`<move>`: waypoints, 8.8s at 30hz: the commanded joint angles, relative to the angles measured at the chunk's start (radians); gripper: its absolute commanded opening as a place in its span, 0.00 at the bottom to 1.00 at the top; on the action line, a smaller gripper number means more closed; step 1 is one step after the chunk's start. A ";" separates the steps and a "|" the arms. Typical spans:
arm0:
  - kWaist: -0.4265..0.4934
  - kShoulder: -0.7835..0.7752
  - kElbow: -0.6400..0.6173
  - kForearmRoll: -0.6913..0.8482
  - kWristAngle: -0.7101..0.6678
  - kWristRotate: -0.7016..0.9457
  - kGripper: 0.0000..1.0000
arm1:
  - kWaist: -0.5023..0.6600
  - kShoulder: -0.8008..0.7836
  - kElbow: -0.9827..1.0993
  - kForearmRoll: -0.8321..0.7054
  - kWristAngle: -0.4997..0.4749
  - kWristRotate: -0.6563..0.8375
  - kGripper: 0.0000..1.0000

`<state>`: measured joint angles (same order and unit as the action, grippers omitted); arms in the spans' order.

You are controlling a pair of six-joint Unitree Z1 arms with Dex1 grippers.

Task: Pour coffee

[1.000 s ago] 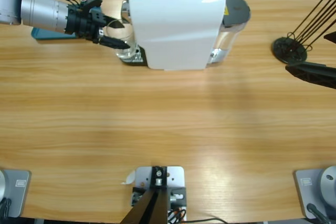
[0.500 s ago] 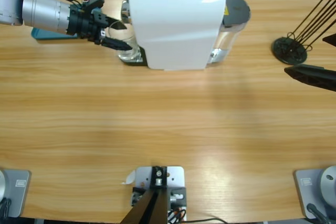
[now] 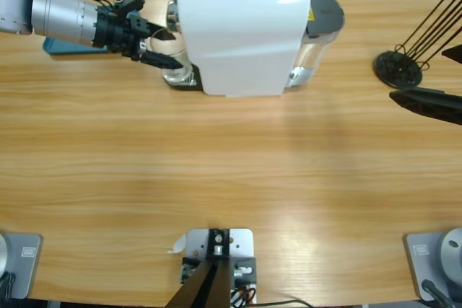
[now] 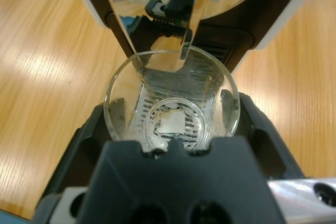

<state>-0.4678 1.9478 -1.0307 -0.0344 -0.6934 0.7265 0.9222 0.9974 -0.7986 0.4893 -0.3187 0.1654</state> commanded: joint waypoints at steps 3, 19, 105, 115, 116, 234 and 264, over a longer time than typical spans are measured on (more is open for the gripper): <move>-0.018 0.064 -0.023 -0.013 0.006 -0.029 0.10 | -0.003 0.014 0.040 -0.012 0.020 0.009 1.00; -0.034 0.060 -0.009 -0.012 0.025 -0.035 0.22 | -0.003 0.011 0.041 -0.016 0.025 0.009 1.00; -0.109 -0.802 0.379 0.271 0.470 -0.628 1.00 | -0.322 1.004 -1.320 0.718 0.319 -0.162 0.00; -0.109 -0.783 0.382 0.271 0.448 -0.630 1.00 | -0.323 1.011 -1.321 0.718 0.317 -0.162 0.00; -0.109 -0.782 0.382 0.271 0.448 -0.630 1.00 | -0.323 1.011 -1.320 0.718 0.317 -0.162 0.00; -0.200 -1.085 0.514 0.200 0.499 -0.714 1.00 | -0.249 -0.223 0.239 -0.248 0.336 -0.199 1.00; -0.120 -0.972 0.518 0.153 0.430 -0.704 1.00 | -0.249 -0.237 0.254 -0.255 0.316 -0.185 1.00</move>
<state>-0.5950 0.9536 -0.5503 0.1313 -0.2764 0.0198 0.6642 0.7617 -0.5837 0.2395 0.0164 -0.0292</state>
